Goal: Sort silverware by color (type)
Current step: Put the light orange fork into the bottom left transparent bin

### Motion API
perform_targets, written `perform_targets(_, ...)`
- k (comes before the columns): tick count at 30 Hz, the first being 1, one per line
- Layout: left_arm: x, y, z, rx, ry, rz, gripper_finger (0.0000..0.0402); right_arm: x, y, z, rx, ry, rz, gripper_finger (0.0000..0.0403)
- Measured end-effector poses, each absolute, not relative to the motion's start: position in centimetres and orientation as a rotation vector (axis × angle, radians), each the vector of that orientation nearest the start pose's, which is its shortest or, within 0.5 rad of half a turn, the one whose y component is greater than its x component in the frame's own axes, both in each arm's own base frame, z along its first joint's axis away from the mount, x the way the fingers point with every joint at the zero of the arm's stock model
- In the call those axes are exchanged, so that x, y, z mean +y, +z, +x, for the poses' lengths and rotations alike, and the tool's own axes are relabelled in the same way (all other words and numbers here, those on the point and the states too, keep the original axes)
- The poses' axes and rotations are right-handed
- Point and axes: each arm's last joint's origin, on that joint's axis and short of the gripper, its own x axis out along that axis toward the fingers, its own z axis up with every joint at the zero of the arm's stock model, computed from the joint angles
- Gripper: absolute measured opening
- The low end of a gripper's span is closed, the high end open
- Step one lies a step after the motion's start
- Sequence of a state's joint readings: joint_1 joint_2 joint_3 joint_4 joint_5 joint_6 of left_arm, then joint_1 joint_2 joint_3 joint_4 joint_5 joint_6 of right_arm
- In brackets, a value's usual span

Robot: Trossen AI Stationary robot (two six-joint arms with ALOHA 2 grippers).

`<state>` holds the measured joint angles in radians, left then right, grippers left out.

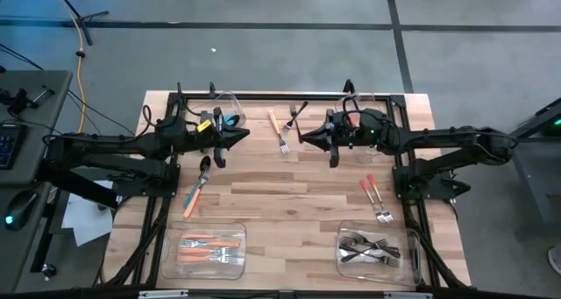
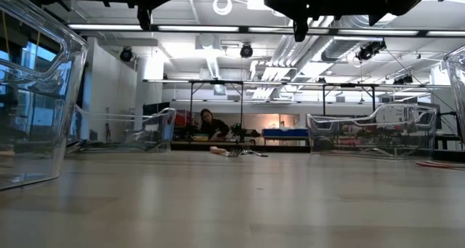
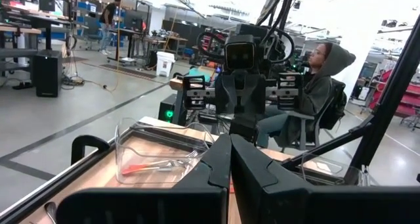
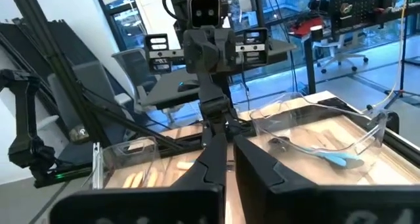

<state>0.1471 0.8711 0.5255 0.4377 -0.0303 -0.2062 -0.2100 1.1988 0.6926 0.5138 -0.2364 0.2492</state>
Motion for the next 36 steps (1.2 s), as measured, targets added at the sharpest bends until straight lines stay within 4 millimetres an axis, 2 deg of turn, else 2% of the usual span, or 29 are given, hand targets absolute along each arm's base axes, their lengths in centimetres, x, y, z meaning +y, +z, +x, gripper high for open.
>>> perform_targets(4, 3.0, 28.8, 19.5, -0.110, 0.167, -0.201, 0.0000, -4.8, 28.4, 25.9, -0.005, 0.032, 0.243, 0.0002)
perform_targets(24, 3.0, 28.6, 19.5, -0.101, 0.181, -0.240, 0.0002, -4.8, 28.4, 25.9, -0.004, 0.034, 0.251, 0.0000)
perform_targets(26, 3.1, 28.4, 19.6, -0.024, 0.209, -0.286, 0.0010, -4.8, 28.4, 25.9, -0.003, 0.034, 0.251, 0.0000)
perform_targets(31, 3.1, 28.2, 19.3, 0.322, 0.269, -0.322, 0.0059, -4.8, 28.4, 25.9, -0.003, 0.034, 0.251, 0.0000)
perform_targets(36, 2.6, 26.3, 18.5, 0.615, 0.358, -0.404, 0.0115, -4.8, 28.3, 25.9, 0.003, 0.033, 0.253, 0.0000)
